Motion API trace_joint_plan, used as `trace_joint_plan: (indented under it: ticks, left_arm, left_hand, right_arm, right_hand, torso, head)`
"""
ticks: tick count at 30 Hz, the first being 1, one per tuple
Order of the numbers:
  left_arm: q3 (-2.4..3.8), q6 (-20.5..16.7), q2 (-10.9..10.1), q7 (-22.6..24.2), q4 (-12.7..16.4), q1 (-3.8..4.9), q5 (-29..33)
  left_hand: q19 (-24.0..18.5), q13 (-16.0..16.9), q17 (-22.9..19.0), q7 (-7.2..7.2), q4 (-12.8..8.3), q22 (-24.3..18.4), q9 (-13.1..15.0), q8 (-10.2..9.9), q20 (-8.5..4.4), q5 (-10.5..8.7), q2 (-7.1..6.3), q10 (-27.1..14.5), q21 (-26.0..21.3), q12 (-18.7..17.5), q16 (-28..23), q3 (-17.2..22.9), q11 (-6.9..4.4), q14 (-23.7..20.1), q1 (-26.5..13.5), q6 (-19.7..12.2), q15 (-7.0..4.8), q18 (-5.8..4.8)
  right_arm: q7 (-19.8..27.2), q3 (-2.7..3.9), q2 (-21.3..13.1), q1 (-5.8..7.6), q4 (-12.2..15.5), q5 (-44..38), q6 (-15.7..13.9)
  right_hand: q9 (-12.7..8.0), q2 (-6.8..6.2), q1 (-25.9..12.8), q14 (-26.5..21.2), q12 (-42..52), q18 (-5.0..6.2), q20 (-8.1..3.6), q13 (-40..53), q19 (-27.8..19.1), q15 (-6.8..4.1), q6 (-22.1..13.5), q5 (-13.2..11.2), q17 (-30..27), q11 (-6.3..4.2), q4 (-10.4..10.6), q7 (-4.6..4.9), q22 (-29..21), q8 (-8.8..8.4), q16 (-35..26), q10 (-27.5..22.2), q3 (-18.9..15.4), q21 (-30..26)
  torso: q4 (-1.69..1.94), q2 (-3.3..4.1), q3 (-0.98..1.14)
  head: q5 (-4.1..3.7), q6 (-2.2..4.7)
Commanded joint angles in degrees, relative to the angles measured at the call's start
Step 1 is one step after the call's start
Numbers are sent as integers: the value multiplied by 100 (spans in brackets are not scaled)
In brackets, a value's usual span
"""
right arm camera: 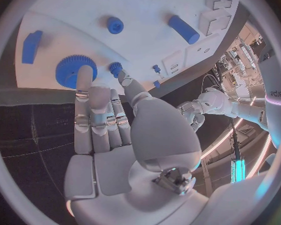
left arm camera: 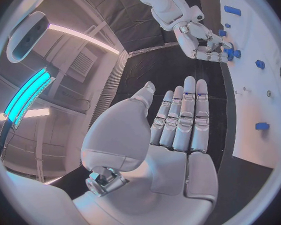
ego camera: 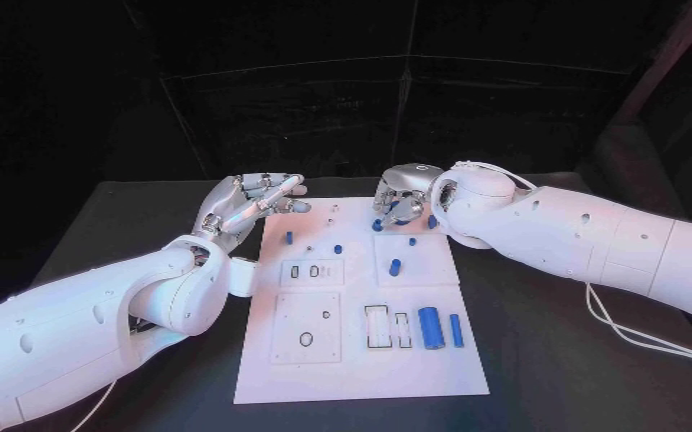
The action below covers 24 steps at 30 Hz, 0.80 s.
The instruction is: Assemble the parts on the task board
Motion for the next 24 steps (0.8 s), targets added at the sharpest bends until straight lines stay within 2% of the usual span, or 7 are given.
trace_joint_plan:
  ticks: [1, 5, 12, 17, 22, 24]
  left_arm:
    - [3, 115, -3, -1, 0, 7, -69]
    - [3, 119, -10, -16, -9, 8, -68]
    - [3, 122, -16, -29, -18, 9, -68]
    - [3, 125, -11, -39, -30, 10, -68]
    - [4, 124, -28, -51, -19, 17, -67]
    - [4, 125, -29, -55, -21, 19, -65]
  left_hand:
    - [35, -3, 9, 9, -22, -7, -8, -34, -3, -4, -66, 5, -17, -30, -30, 10, 11, 23, 8, 8, 14, 32]
    - [37, -5, 15, 13, -23, -10, -8, -39, -2, -4, -69, 1, -21, -38, -35, 8, 14, 23, 3, 5, 15, 32]
    - [40, -6, 22, 16, -26, -13, -9, -45, -2, -5, -71, -5, -25, -46, -40, 8, 17, 25, -1, 2, 16, 32]
    - [43, -7, 27, 19, -28, -15, -9, -49, -2, -5, -72, -8, -27, -51, -42, 8, 19, 28, -3, 0, 17, 32]
    - [45, -8, 30, 21, -29, -16, -9, -51, -1, -5, -72, -10, -28, -54, -43, 9, 20, 31, -4, -2, 17, 32]
    - [45, -8, 30, 21, -29, -16, -9, -51, -1, -5, -72, -10, -28, -54, -43, 9, 20, 31, -4, -2, 17, 32]
  right_arm:
    - [-34, 4, 32, 18, -17, -169, 58]
    - [-12, 4, 76, 18, -22, -174, 38]
    - [-6, 3, 143, 17, -63, -176, 180]
    - [-22, 1, 186, 15, -99, -176, 346]
    - [-58, 0, 193, 15, -99, -176, 497]
    - [-67, 0, 202, 14, -106, -176, 531]
  right_hand:
    - [7, 62, -3, 260, 38, 17, -1, 1, 32, -29, 50, 57, 411, -11, -28, -8, 65, 3, 376, -36, 19, 114]
    - [7, 82, -23, 265, 53, 18, -3, -1, 24, -34, 76, 69, 895, -15, -38, -10, 159, 3, 820, -19, 72, 272]
    - [9, 127, -19, 260, 63, 21, -6, -3, 7, -42, 121, 72, 1276, -23, -66, -15, 255, 9, 1174, 12, 175, 430]
    - [11, 136, -29, 246, 51, 21, -7, -7, -15, -48, 160, 75, 1388, -27, -84, -33, 303, 13, 1295, 14, 238, 507]
    - [10, 119, -70, 236, 26, 20, -4, -10, -37, -45, 180, 61, 1485, -22, -84, -29, 336, 10, 1389, -8, 266, 561]
    - [9, 118, -77, 233, 21, 20, -3, -11, -42, -45, 184, 58, 1506, -21, -84, -26, 344, 9, 1410, -11, 276, 573]
  torso:
    - [4, 23, 1]
    - [8, 36, 4]
    - [0, 50, 5]
    - [-3, 64, 17]
    - [1, 89, 12]
    - [6, 93, 16]
  head:
    - [1, -1]
    - [29, 4]
    - [41, 9]
    - [48, -11]
    - [42, -7]
    - [43, -33]
